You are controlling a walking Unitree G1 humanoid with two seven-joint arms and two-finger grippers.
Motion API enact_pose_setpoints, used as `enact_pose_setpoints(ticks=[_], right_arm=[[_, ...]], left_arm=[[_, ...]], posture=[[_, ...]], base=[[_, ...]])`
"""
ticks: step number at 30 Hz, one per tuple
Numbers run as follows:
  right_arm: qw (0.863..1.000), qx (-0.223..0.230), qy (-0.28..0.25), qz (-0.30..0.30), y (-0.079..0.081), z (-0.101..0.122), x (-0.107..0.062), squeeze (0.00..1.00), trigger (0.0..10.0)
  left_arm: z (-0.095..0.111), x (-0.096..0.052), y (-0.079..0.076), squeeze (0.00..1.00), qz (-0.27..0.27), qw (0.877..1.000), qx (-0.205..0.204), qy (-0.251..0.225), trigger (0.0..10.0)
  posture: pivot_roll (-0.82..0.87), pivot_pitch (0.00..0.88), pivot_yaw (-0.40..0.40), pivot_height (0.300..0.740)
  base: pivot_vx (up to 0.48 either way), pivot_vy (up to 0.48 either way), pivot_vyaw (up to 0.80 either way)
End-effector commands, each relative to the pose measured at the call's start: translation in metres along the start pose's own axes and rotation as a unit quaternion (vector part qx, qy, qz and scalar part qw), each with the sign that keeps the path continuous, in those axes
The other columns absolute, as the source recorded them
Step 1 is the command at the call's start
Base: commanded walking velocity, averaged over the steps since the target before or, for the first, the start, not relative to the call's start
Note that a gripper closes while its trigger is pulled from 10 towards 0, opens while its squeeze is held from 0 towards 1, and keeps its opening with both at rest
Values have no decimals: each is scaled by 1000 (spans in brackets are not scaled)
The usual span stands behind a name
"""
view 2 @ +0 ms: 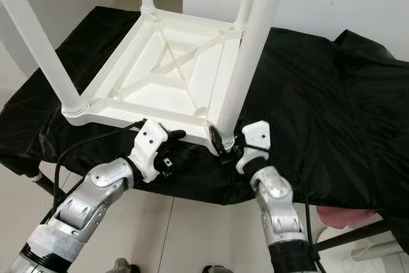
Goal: Building children table
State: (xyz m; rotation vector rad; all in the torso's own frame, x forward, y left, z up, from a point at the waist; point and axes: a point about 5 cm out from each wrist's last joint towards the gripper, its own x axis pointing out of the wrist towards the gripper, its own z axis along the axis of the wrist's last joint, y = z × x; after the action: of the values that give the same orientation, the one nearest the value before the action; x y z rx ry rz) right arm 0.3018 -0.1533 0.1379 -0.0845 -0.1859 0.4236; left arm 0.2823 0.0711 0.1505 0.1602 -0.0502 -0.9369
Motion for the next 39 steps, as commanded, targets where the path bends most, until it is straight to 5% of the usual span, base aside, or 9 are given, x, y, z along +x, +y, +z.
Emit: enact_pose_setpoints(ticks=[1,3,4,7,18,19,20,21,39], right_arm=[[1000,-2,5,19,-3,-4,2,0,10000],[999,-9,8,41,-2,-5,6,0,7333],[999,-9,11,51,-1,-7,9,0,1137],[998,-9,14,60,0,-8,10,0,0],[996,10,33,83,1,-18,6,0,0],[996,11,36,78,0,-19,6,0,4745],[996,11,36,78,0,-19,6,0,4745],[998,18,32,60,-2,-18,5,0,10000],[982,47,50,-176,32,-25,-8,0,10000]], left_arm=[[-4,-2,1,0,-24,1000,0,10,10000],[-4,-3,2,0,-24,1000,2,11,10000],[-4,-2,1,0,-25,1000,3,11,10000],[-4,-2,1,0,-26,1000,4,10,10000],[-5,-4,-2,0,-22,1000,5,14,10000],[-5,-5,-1,0,-21,1000,6,14,10000],[-5,-5,-1,0,-21,1000,6,14,10000],[-5,-5,0,0,-21,1000,8,14,10000],[-7,-4,-7,0,-30,999,4,14,10000]], posture=[[-7,82,-40,740],[1,78,-41,740],[9,75,-46,740],[9,75,-46,740],[24,67,-53,740],[23,66,-53,740],[23,66,-53,740],[22,64,-52,740],[11,73,-59,740]], base=[[0,0,0],[0,0,0],[0,0,0],[0,0,0],[0,0,0],[0,0,0],[0,0,0],[0,0,0],[0,0,0]])
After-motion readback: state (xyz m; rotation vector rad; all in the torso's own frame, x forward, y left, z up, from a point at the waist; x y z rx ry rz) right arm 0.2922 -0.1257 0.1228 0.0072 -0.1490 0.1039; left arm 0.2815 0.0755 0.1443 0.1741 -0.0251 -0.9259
